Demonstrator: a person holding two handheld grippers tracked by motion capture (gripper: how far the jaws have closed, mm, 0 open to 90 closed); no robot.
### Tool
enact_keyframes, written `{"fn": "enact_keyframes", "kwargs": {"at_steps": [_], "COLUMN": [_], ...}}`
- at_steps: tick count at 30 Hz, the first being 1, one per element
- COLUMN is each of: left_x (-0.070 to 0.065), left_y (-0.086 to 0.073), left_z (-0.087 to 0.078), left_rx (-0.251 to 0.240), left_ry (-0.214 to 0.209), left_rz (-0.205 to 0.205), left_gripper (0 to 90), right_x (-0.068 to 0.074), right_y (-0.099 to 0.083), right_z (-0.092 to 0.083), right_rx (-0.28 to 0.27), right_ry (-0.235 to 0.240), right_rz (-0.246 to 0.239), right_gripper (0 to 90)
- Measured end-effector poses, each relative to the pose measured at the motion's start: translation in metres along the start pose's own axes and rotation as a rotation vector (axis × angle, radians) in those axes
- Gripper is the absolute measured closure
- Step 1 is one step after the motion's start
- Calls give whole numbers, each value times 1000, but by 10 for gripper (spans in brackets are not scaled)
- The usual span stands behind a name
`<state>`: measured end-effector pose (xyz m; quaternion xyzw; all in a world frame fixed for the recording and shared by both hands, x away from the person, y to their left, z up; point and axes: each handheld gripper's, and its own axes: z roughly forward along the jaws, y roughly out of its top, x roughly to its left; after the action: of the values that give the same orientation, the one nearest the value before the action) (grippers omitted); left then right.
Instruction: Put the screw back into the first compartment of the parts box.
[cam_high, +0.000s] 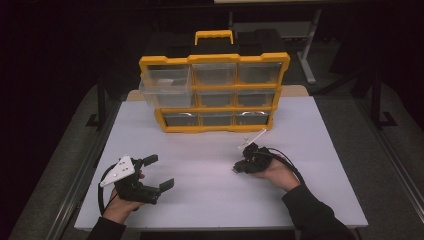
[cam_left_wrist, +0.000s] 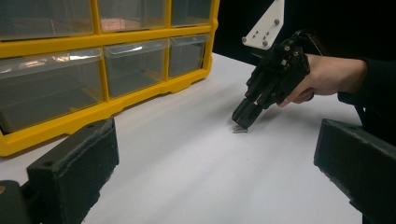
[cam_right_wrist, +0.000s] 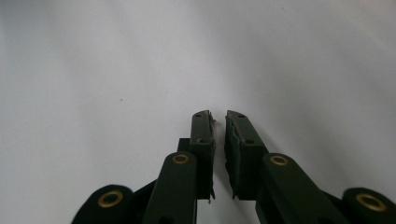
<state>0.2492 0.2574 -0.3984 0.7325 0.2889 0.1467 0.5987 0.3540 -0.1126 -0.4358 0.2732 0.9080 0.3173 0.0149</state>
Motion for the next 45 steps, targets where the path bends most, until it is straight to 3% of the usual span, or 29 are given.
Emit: {"fn": "enact_keyframes", "kwargs": {"at_steps": [18, 32, 37, 45], "left_x": [-1, 0, 0, 0], "left_y": [0, 0, 0, 0], "left_z": [1, 1, 1, 1], "left_rx": [0, -2, 1, 0], "left_ry": [-2, -3, -4, -3], "left_rz": [2, 1, 1, 0], "left_gripper": [0, 0, 0, 0], "right_x": [1, -1, 0, 0], "right_y": [0, 2, 4, 10], "right_z": [3, 1, -5, -18], "right_rx": [17, 15, -12, -30], "right_ry": [-26, -17, 3, -14], "right_rz": [-29, -1, 26, 26], "right_gripper": [872, 880, 881, 880]}}
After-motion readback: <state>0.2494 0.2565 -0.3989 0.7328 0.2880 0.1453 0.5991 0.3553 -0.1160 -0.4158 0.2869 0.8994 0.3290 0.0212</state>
